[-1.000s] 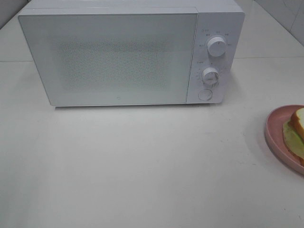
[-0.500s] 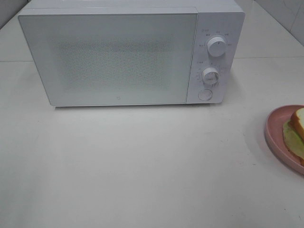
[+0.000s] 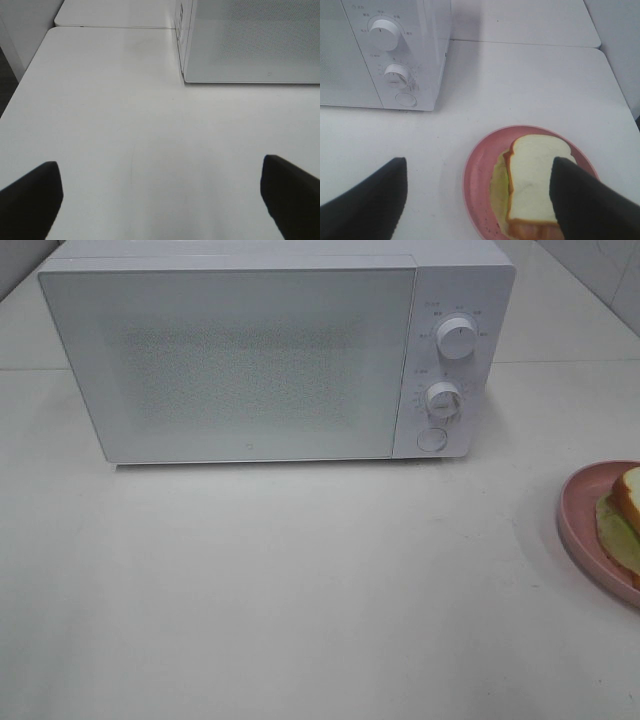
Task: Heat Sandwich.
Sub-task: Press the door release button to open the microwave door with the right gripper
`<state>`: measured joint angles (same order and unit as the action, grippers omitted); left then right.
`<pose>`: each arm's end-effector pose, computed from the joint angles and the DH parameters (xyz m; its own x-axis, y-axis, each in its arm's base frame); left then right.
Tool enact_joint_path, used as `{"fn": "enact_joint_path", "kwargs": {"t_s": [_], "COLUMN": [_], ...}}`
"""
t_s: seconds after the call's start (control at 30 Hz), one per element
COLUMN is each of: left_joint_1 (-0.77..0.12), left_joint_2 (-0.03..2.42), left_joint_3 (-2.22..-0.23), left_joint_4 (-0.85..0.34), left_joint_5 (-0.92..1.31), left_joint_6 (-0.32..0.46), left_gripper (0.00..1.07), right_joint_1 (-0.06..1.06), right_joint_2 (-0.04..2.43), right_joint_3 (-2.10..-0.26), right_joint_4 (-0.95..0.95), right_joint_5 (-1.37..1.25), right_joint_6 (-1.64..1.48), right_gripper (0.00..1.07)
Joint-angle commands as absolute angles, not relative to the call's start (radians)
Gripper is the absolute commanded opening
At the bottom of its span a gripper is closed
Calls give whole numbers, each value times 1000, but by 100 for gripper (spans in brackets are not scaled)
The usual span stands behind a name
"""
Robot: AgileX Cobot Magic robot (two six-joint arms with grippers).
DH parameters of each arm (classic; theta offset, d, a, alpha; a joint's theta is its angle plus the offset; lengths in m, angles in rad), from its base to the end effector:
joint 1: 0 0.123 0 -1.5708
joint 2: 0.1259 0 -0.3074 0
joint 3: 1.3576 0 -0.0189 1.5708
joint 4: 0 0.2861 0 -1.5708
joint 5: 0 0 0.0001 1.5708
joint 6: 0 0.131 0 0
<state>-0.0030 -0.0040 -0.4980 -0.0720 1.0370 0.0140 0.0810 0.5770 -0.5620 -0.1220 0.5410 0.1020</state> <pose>0.0401 -0.0082 0.2785 -0.4331 -0.0213 -0.9011 0.0490 0.9977 -0.0472 0.1664 0.0053 0.3025 -0.4473 -0.0390 -0.8936 -0.0261 0.9992 -0.0306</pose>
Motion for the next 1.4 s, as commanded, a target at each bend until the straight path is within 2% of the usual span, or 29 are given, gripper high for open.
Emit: {"fn": "enact_joint_path", "kwargs": {"t_s": [0.03,1.03,1.2,1.4], "left_joint_1": [-3,-3,-3,-3], "left_joint_2": [-28,-28,-28,-28], "left_joint_3": [-495,-495,-495,-495], "left_joint_4": [-71,-71,-71,-71], "left_joint_5": [1034,1034,1034,1034], "left_joint_6": [13,13,13,13], "left_gripper": [101,101,101,101], "right_joint_1": [83,83,83,87], "right_joint_2": [632,1114,1188,1302], "right_joint_3": [-569,-566,-511,-402], "right_joint_4": [-121,-122,-118,-17], "right_joint_5": [455,-141,-306,-592], "right_joint_6": [109,120,120,73], "right_gripper": [76,76,76,76]}}
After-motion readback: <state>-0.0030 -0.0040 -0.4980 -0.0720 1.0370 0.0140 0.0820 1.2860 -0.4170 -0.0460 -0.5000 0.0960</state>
